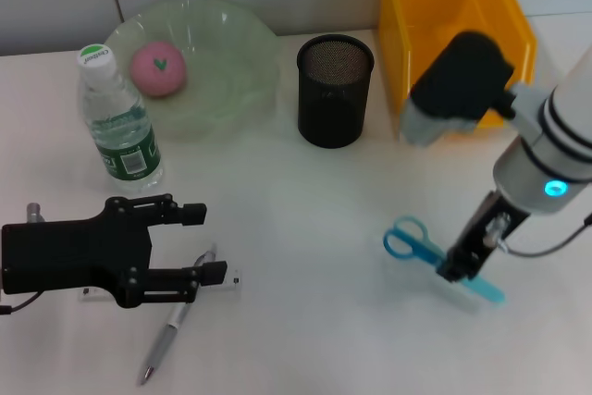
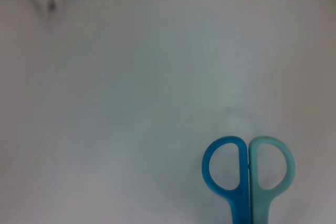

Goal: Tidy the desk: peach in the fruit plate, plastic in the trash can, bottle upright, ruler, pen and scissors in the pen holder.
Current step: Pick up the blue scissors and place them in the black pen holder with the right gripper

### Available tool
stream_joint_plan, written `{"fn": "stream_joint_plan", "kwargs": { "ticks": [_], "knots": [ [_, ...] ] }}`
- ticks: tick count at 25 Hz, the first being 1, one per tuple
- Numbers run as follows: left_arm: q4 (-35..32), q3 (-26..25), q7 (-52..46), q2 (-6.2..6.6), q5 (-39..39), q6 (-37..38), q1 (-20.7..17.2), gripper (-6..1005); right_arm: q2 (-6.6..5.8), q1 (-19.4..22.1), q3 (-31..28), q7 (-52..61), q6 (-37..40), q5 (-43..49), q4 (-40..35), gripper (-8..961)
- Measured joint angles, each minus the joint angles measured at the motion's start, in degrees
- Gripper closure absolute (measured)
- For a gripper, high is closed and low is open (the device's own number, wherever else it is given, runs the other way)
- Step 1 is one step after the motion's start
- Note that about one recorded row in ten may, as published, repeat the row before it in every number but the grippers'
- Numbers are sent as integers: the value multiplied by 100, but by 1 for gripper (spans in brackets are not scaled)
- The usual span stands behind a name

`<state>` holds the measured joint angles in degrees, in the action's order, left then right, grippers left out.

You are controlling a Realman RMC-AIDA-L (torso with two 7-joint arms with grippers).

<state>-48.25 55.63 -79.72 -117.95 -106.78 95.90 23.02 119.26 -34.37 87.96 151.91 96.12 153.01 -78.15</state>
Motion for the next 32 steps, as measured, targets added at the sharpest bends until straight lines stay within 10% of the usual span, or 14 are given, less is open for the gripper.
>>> {"fn": "stream_joint_plan", "kwargs": {
  "ticks": [16, 32],
  "knots": [
    [0, -112, 0, 15, 1, 148, 36, 204, -8, 128, -1669, -1053, -610, -1167, -453, 726],
    [21, -122, 8, 9, -27, 158, 58, 204, -8, 685, -2445, -3886, -2013, -3966, 734, 718]
  ]
}}
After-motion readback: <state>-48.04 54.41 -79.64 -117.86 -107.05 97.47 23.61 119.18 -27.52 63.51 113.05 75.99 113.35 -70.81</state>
